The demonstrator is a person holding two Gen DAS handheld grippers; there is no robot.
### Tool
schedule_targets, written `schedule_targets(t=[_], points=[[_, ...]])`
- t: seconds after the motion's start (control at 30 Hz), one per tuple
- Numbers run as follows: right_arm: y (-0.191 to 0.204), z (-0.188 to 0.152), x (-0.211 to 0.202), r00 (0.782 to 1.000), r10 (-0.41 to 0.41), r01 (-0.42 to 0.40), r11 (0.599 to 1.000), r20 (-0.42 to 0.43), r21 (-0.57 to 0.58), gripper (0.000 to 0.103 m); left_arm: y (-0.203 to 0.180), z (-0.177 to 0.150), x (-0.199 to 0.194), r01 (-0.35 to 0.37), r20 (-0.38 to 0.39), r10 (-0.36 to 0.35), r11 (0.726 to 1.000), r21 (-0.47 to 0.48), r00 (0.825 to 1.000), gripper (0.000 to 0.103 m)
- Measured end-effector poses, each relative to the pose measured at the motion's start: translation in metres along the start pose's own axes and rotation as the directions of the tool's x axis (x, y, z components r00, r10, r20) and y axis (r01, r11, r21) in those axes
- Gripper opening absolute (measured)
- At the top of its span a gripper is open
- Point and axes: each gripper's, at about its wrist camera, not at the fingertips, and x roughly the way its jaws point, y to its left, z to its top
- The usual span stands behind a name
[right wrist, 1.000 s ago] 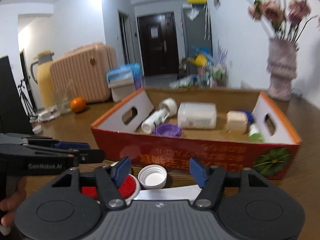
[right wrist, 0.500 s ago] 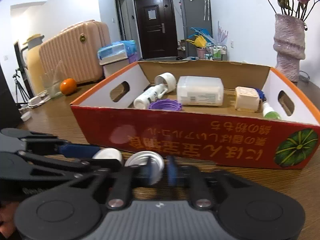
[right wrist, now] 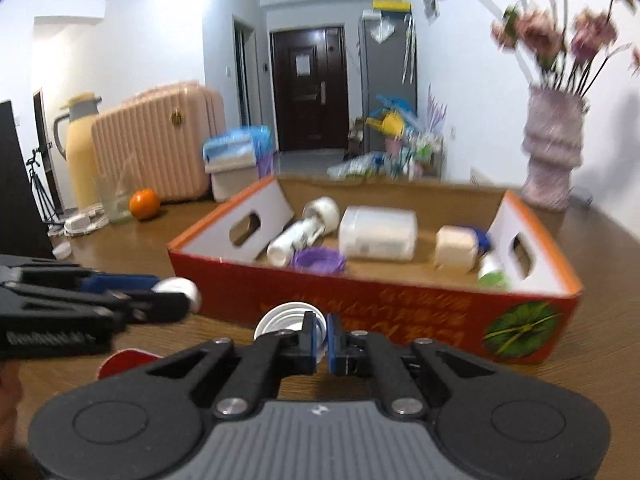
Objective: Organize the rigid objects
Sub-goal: 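Lift both white caps and carry them over the cardboard box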
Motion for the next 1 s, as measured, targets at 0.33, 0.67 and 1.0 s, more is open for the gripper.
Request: schedule_targets(t=[0.33, 0.67, 1.0], points=[[-0.032, -0.017, -0.124, 0.982, -0.146, 0.139, 0.988, 0.123, 0.062, 0.005, -0.015, -0.012, -0.110, -0.078, 0.189, 0.086, 0.996, -0.044, 0.978, 0.040], [-0.012, -0.047, -0.199, 0.971, -0.138, 0.128, 0.990, 0.193, 0.063, 0.005, -0.041, -0.056, -0.184, -0.045, 0.238, 0.062, 0.996, -0.073, 0.969, 0.040], [0.021, -0.069, -0.218, 0.981, -0.067, 0.067, 0.998, 0.180, 0.006, 0.005, -0.048, -0.086, -0.220, -0.036, 0.249, 0.053, 0.997, -0.072, 0.967, 0.040]])
